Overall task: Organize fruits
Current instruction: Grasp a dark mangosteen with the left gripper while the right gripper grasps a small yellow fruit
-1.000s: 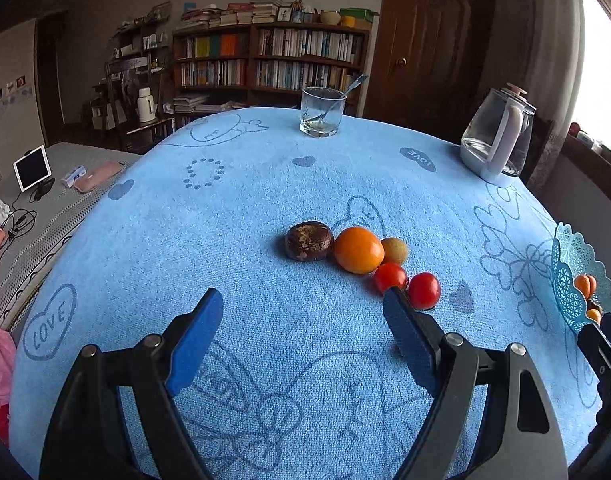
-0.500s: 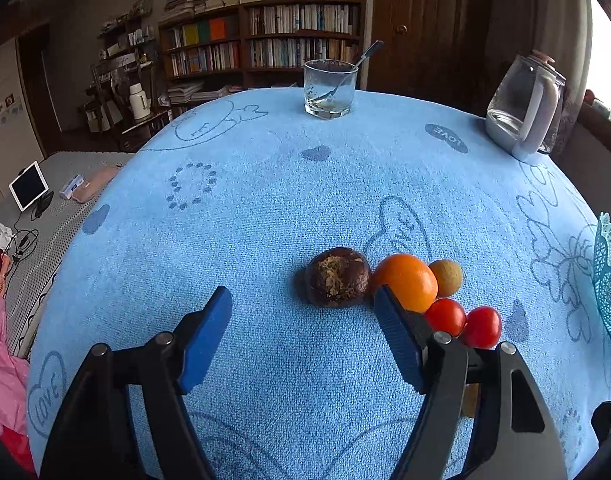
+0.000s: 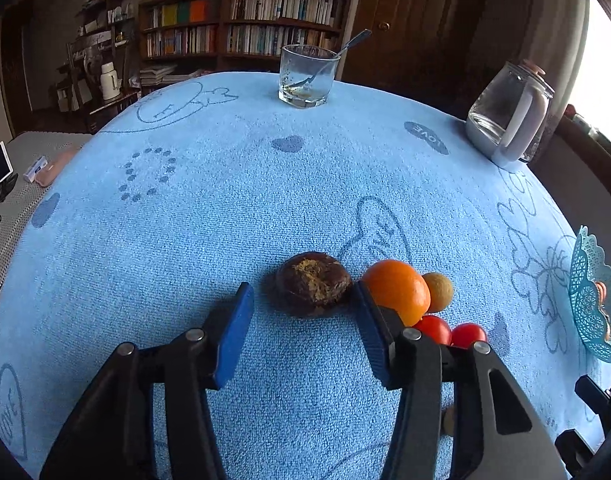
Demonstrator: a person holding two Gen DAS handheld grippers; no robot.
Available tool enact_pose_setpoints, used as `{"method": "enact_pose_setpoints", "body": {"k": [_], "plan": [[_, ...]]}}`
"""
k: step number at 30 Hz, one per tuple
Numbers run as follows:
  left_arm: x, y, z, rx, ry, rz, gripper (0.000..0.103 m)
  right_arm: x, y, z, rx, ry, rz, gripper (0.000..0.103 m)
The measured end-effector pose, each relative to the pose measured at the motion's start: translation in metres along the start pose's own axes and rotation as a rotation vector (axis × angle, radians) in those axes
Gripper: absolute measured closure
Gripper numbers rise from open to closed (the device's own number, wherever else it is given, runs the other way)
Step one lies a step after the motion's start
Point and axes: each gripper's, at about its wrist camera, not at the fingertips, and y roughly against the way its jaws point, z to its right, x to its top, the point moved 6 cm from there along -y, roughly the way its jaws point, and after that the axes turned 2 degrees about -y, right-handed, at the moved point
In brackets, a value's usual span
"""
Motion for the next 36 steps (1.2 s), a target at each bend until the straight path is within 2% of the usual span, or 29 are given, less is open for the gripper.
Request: {"method": "enact_pose_setpoints", "body": {"k": [2, 8, 13, 16, 21, 25, 28, 29, 33, 36], "plan": [[-0.001, -0.001, 0.002, -0.032, 0.000, 0.002, 0.063, -0.001, -0.002, -0.003, 0.014, -0.003, -0.014, 0.018], [-0.001, 0.007, 0.000, -0.050, 0.020, 0.039, 0.064, -0.002, -0.006, -0.016, 0.032, 0.024, -0.039, 0.018], [0.001, 0.020, -0.004, -0.014, 0.029, 0.097, 0.066, -0.001, -0.012, -0.026, 0.049, 0.034, -0.065, 0.018], [0.002, 0.028, -0.005, 0.008, 0.027, 0.129, 0.074, 0.000, -0.019, -0.033, 0.061, 0.030, -0.086, 0.018], [0.002, 0.033, -0.006, 0.016, 0.025, 0.145, 0.074, 0.004, -0.036, -0.047, 0.069, 0.050, -0.114, 0.018], [-0.001, 0.026, -0.013, 0.015, 0.071, 0.114, 0.072, 0.005, -0.054, -0.059, 0.088, 0.052, -0.151, 0.019], [-0.003, 0.021, -0.019, 0.019, 0.100, 0.096, 0.056, 0.007, -0.064, -0.066, 0.094, 0.053, -0.159, 0.024], [-0.003, 0.021, -0.020, 0.019, 0.105, 0.093, 0.054, 0.007, -0.067, -0.068, 0.094, 0.055, -0.164, 0.026], [-0.005, 0.016, -0.018, 0.016, 0.097, 0.075, 0.052, 0.009, -0.077, -0.072, 0.079, 0.071, -0.172, 0.031], [-0.006, 0.011, -0.015, 0.015, 0.082, 0.051, 0.049, 0.010, -0.079, -0.073, 0.062, 0.086, -0.171, 0.040]]}}
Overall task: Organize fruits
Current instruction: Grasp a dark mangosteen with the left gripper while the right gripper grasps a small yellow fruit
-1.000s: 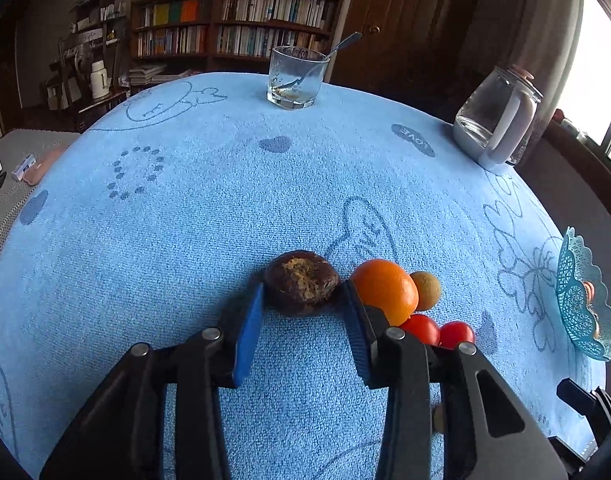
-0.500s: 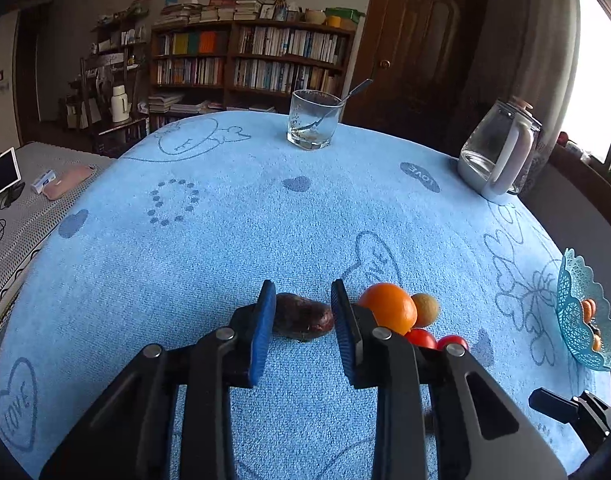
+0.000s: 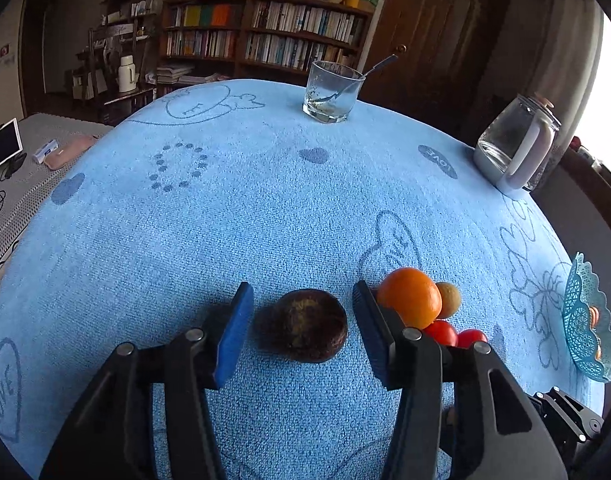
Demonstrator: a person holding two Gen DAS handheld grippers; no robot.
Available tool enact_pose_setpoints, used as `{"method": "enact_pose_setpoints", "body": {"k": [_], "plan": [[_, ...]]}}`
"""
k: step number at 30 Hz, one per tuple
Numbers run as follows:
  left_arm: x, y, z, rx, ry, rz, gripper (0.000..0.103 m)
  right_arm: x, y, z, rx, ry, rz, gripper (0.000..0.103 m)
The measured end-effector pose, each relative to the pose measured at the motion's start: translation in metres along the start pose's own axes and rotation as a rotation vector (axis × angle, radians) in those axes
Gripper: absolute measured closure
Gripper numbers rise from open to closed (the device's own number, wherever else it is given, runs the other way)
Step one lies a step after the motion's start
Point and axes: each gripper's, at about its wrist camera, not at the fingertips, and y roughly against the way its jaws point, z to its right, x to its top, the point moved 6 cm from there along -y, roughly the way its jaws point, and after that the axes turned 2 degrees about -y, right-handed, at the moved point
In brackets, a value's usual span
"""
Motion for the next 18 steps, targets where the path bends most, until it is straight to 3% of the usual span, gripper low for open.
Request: {"method": "enact_pose_setpoints", "body": {"k": [4, 8, 11, 18], "plan": [[-0.002, -0.006, 0.000, -0.003, -0.003, -0.027, 0.049, 0.000, 0.001, 0.003, -0.036, 0.009, 0.010, 0.057], [-0.003, -0.006, 0.001, -0.022, -0.004, -0.030, 0.053, -0.001, 0.005, 0.003, -0.005, -0.002, 0.016, 0.071], [-0.004, -0.006, 0.003, -0.034, -0.014, -0.031, 0.063, -0.003, 0.010, 0.002, -0.008, 0.003, 0.028, 0.074], [-0.004, -0.002, 0.000, -0.059, 0.001, -0.027, 0.063, -0.004, 0.011, 0.006, 0.005, -0.031, 0.027, 0.074]]}}
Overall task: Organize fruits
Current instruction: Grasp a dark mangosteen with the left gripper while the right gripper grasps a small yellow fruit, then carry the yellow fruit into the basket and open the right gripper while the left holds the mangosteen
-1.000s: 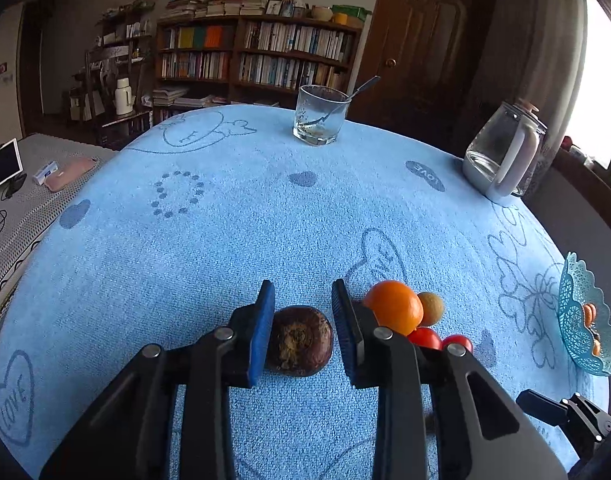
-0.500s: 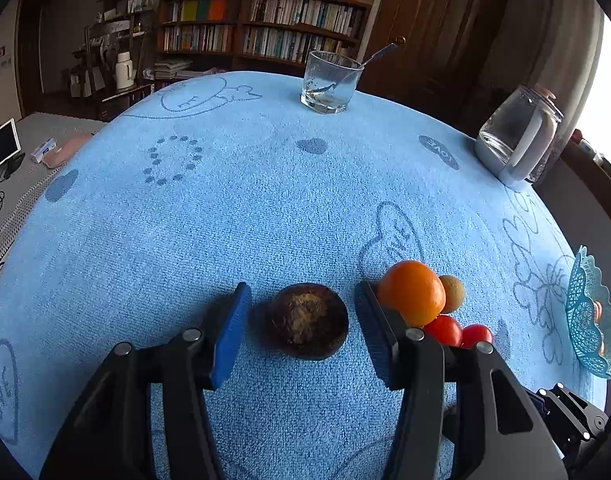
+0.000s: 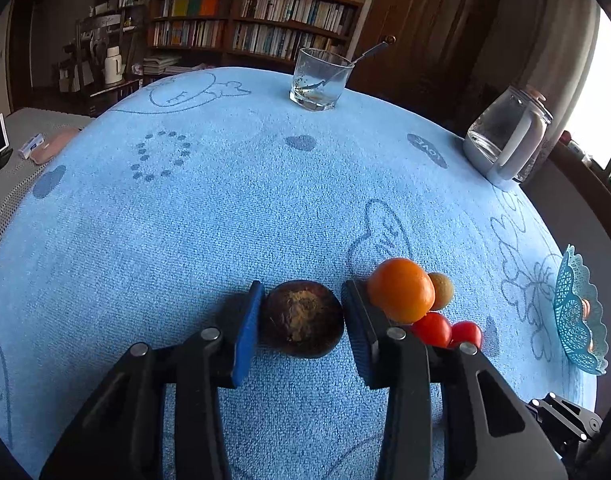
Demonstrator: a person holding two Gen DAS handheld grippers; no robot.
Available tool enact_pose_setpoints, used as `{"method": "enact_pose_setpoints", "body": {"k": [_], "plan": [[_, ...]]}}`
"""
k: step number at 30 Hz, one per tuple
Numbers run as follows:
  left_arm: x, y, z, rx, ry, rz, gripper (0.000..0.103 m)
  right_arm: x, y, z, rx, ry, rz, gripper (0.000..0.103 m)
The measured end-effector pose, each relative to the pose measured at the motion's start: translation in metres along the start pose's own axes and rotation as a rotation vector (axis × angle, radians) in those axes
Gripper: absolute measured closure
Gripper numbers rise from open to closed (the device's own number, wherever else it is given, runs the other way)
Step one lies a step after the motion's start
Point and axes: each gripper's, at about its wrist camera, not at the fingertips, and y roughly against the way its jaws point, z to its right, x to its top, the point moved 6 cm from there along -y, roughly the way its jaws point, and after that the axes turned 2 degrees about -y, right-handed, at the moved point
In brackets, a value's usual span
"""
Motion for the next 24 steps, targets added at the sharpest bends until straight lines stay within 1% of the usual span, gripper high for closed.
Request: {"method": "enact_pose_setpoints", "body": {"k": [3, 7, 11, 15, 16, 18, 19, 24], "plan": [[0.000, 0.003, -0.001, -0.003, 0.002, 0.007, 0.063, 0.000, 0.001, 0.003, 0.009, -0.019, -0.004, 0.072], [0.002, 0.008, -0.001, -0.003, 0.008, 0.024, 0.063, -0.004, 0.000, 0.005, 0.015, -0.029, -0.016, 0.066], [0.003, 0.013, -0.001, 0.006, 0.009, 0.042, 0.063, -0.006, 0.001, 0.002, 0.010, -0.013, -0.018, 0.062], [0.005, 0.016, -0.002, 0.018, 0.011, 0.055, 0.063, -0.007, -0.001, -0.002, -0.012, 0.018, -0.015, 0.062], [0.005, 0.017, -0.003, 0.021, 0.012, 0.058, 0.063, -0.007, -0.001, -0.003, -0.018, 0.027, -0.012, 0.062], [0.005, 0.018, -0.003, 0.026, 0.013, 0.062, 0.063, -0.008, -0.001, -0.004, -0.024, 0.038, -0.008, 0.069], [0.006, 0.018, -0.003, 0.028, 0.014, 0.064, 0.063, -0.008, -0.001, -0.005, -0.026, 0.041, -0.008, 0.075], [0.006, 0.022, -0.004, 0.041, 0.014, 0.079, 0.063, -0.006, 0.005, -0.003, -0.033, 0.034, 0.012, 0.075]]}}
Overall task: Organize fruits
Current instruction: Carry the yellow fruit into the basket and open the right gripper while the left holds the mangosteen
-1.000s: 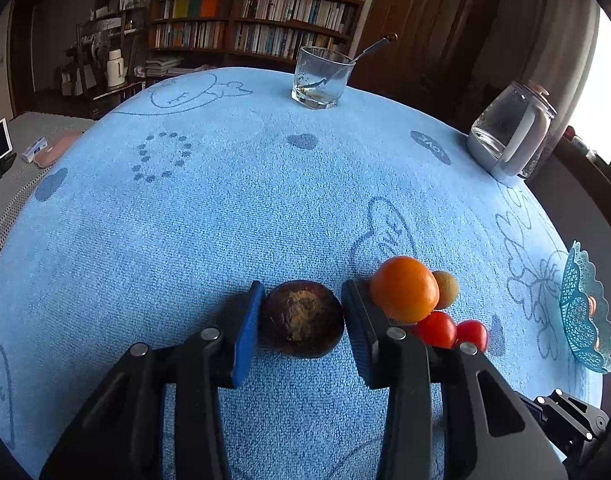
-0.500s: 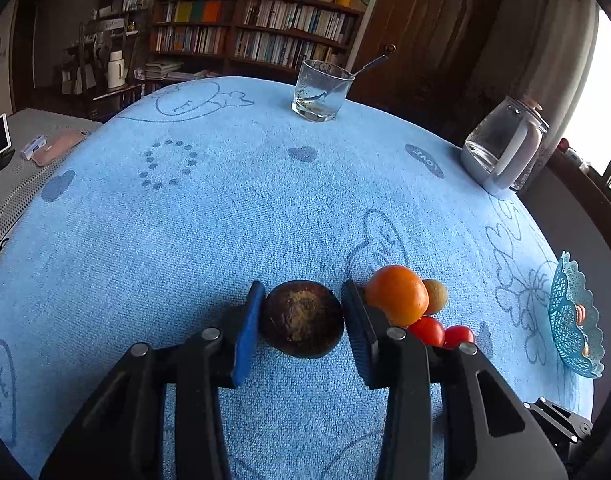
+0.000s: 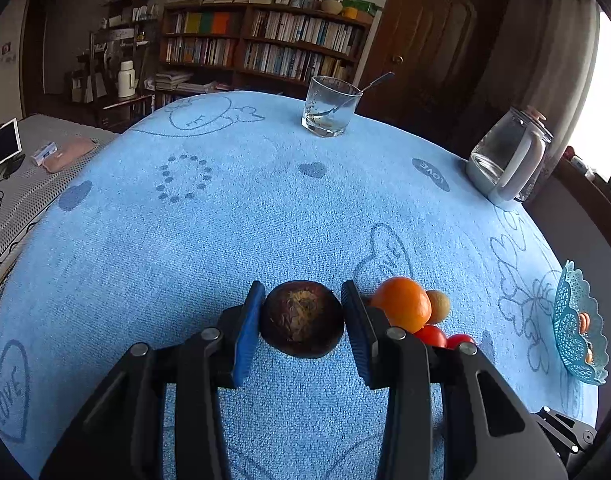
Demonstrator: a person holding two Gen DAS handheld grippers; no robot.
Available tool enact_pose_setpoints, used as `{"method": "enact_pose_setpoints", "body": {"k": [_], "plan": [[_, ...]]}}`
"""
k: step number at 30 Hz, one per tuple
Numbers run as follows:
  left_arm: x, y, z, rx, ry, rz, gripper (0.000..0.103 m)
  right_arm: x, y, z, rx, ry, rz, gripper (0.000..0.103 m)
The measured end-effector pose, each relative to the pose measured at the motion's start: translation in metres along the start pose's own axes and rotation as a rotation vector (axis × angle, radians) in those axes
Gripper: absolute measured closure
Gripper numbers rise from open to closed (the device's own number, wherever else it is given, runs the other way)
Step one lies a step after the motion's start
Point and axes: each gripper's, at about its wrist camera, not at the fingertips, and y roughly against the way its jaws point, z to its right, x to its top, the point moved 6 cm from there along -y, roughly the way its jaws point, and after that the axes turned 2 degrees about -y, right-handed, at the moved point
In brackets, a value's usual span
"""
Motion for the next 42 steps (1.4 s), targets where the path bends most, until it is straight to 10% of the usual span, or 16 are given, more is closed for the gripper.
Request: {"method": "enact_pose_setpoints", "body": {"k": [42], "plan": [[-0.020, 0.025, 0.053, 0.067, -0.166, 0.047, 0.063, 0.007, 0.138, 0.189, -0.271, -0.378, 0.294, 0.075]]}}
